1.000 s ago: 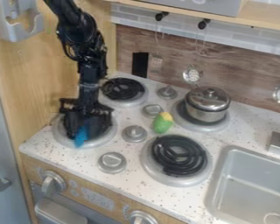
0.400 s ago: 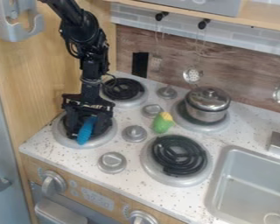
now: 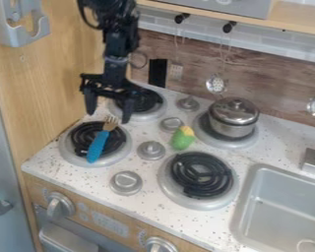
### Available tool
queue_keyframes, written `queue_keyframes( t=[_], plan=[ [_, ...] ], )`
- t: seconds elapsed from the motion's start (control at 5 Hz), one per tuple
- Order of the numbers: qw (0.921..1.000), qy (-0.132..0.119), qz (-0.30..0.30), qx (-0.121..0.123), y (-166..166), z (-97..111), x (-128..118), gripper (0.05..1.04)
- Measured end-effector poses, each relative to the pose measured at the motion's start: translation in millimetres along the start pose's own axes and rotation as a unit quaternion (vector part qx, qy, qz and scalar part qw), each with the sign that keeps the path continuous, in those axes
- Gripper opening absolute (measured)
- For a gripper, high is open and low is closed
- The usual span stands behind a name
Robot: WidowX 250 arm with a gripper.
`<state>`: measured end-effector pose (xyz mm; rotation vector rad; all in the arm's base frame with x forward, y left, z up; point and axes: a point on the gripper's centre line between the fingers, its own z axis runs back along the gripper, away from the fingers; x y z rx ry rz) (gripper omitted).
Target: Move the blue fork to left bottom of the buner
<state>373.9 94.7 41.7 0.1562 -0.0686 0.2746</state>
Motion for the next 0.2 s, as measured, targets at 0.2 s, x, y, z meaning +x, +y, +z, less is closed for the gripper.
queue_keyframes(
  t=[0.2],
  plan=[
    [0.9995, -0.013, -0.011, -0.026, -5.8, 12.0, -12.2, 0.999]
  ],
)
